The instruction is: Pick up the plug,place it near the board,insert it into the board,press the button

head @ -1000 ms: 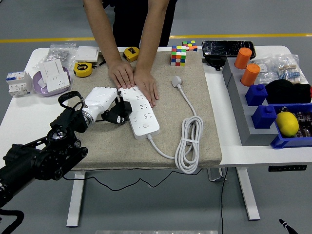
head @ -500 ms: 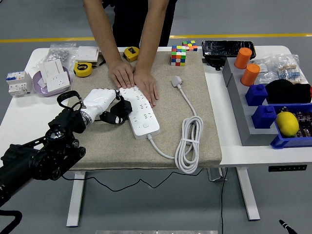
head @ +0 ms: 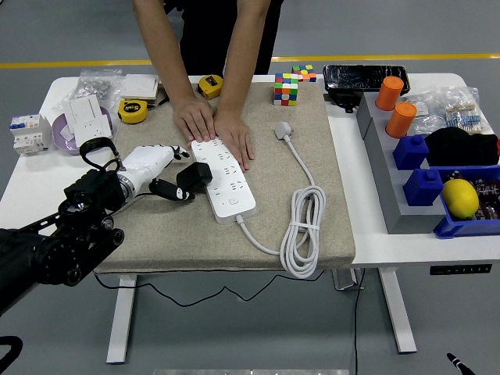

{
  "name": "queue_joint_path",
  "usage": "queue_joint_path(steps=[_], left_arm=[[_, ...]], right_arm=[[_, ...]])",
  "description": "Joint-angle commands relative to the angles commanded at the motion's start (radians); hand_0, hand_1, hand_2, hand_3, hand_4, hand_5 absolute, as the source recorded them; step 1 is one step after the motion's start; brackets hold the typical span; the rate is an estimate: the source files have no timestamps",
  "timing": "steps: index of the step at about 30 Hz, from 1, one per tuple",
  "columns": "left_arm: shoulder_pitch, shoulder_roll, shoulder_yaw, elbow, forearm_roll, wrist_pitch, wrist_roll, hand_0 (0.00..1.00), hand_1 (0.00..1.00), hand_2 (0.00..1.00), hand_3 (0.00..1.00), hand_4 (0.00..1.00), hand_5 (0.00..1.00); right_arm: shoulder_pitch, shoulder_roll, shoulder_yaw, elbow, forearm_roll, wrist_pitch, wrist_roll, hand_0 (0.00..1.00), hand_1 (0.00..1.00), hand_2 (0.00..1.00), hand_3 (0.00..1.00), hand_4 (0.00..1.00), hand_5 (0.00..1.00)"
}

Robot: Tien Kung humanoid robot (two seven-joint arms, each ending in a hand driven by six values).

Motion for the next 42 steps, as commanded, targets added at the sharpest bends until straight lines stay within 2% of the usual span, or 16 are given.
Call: queue_joint_path(steps=[3, 4, 7, 9, 10, 11, 15, 17, 19, 24, 27, 33, 34, 35, 37, 42], left_arm=[[0.013, 0.008, -0.042, -0.024, -0.005, -0.005, 0.004, 0.909, 0.998, 0.961, 0.933, 0.998, 0.592], [0.021, 0.01, -0.065, -0.037, 0.001, -0.005, 0.006, 0.933, 0.998, 0.991, 0.952, 0.998, 0.71], [0.052, 0.01, -0.136, -0.078, -0.002, -0.007, 0.011, 0.933, 0.998, 0.991, 0.952, 0.998, 0.71], [0.102, -0.005, -0.209, -0.134, -0.05, 0.019, 0.005, 0.933, 0.998, 0.991, 0.952, 0.998, 0.71], [0.124, -0.014, -0.243, -0.158, -0.079, 0.039, -0.005, 0.918, 0.998, 0.976, 0.948, 0.998, 0.921], [0.144, -0.026, -0.274, -0.18, -0.106, 0.061, -0.019, 0.918, 0.998, 0.976, 0.948, 0.998, 0.921], [0.276, -0.114, -0.408, -0.315, -0.282, 0.23, -0.163, 0.918, 0.998, 0.976, 0.948, 0.998, 0.921], [0.324, -0.142, -0.436, -0.366, -0.36, 0.274, -0.219, 0.895, 0.967, 0.936, 0.931, 0.998, 0.97], [0.385, -0.172, -0.456, -0.43, -0.451, 0.288, -0.278, 0.895, 0.967, 0.936, 0.931, 0.998, 0.97], [0.496, -0.185, -0.418, -0.545, -0.659, 0.306, -0.424, 0.871, 0.95, 0.915, 0.909, 0.998, 0.983], [0.558, -0.189, -0.389, -0.599, -0.782, 0.264, -0.494, 0.871, 0.95, 0.915, 0.909, 0.998, 0.983], [0.597, -0.18, -0.354, -0.557, -1.032, 0.226, -0.46, 0.89, 0.953, 0.909, 0.903, 0.998, 0.998], [0.593, -0.179, -0.353, -0.535, -1.077, 0.234, -0.443, 0.965, 0.998, 0.939, 0.917, 0.998, 0.998], [0.586, -0.177, -0.351, -0.511, -1.114, 0.237, -0.427, 0.965, 0.998, 0.939, 0.917, 0.998, 0.998], [0.577, -0.175, -0.352, -0.479, -1.104, 0.242, -0.398, 0.965, 0.998, 0.939, 0.917, 0.998, 0.998], [0.55, -0.165, -0.34, -0.415, -0.892, 0.252, -0.306, 0.998, 0.998, 0.968, 0.927, 0.998, 0.998]], right_arm=[[-0.002, 0.0, 0.004, 0.0, -0.003, 0.0, -0.001, 0.819, 0.74, 0.738, 0.768, 0.998, 0.9], [-0.002, 0.001, 0.004, 0.0, -0.003, 0.0, -0.001, 0.82, 0.739, 0.738, 0.768, 0.998, 0.897], [-0.001, 0.001, 0.003, 0.0, -0.001, -0.001, 0.0, 0.82, 0.739, 0.738, 0.768, 0.998, 0.897], [0.0, 0.002, 0.004, 0.0, -0.001, -0.002, 0.0, 0.82, 0.739, 0.738, 0.768, 0.998, 0.897], [0.0, 0.002, 0.005, 0.0, -0.002, -0.002, 0.001, 0.82, 0.74, 0.738, 0.768, 0.998, 0.897], [0.0, 0.003, 0.006, 0.0, -0.003, -0.002, 0.0, 0.82, 0.74, 0.738, 0.768, 0.998, 0.897], [-0.005, 0.009, 0.01, 0.0, -0.008, -0.001, -0.001, 0.82, 0.74, 0.738, 0.768, 0.998, 0.897], [-0.006, 0.01, 0.01, 0.0, -0.007, -0.001, 0.0, 0.819, 0.74, 0.738, 0.768, 0.998, 0.895], [-0.006, 0.012, 0.01, 0.0, -0.006, -0.002, 0.001, 0.819, 0.74, 0.738, 0.768, 0.998, 0.895], [-0.006, 0.01, 0.011, 0.0, -0.005, -0.003, 0.002, 0.819, 0.74, 0.738, 0.768, 0.998, 0.896], [-0.009, 0.01, 0.013, 0.0, -0.005, -0.003, 0.002, 0.819, 0.74, 0.738, 0.768, 0.998, 0.896], [-0.01, 0.014, 0.012, 0.0, -0.004, -0.003, 0.003, 0.819, 0.74, 0.738, 0.768, 0.998, 0.897], [-0.008, 0.014, 0.01, 0.0, -0.002, -0.003, 0.004, 0.819, 0.739, 0.738, 0.768, 0.998, 0.898], [-0.007, 0.015, 0.008, 0.0, 0.001, -0.003, 0.005, 0.819, 0.739, 0.738, 0.768, 0.998, 0.898], [-0.005, 0.014, 0.006, 0.0, 0.002, -0.003, 0.006, 0.819, 0.739, 0.738, 0.768, 0.998, 0.898], [-0.008, 0.011, 0.012, 0.0, -0.007, -0.002, 0.002, 0.819, 0.739, 0.738, 0.768, 0.998, 0.9]])
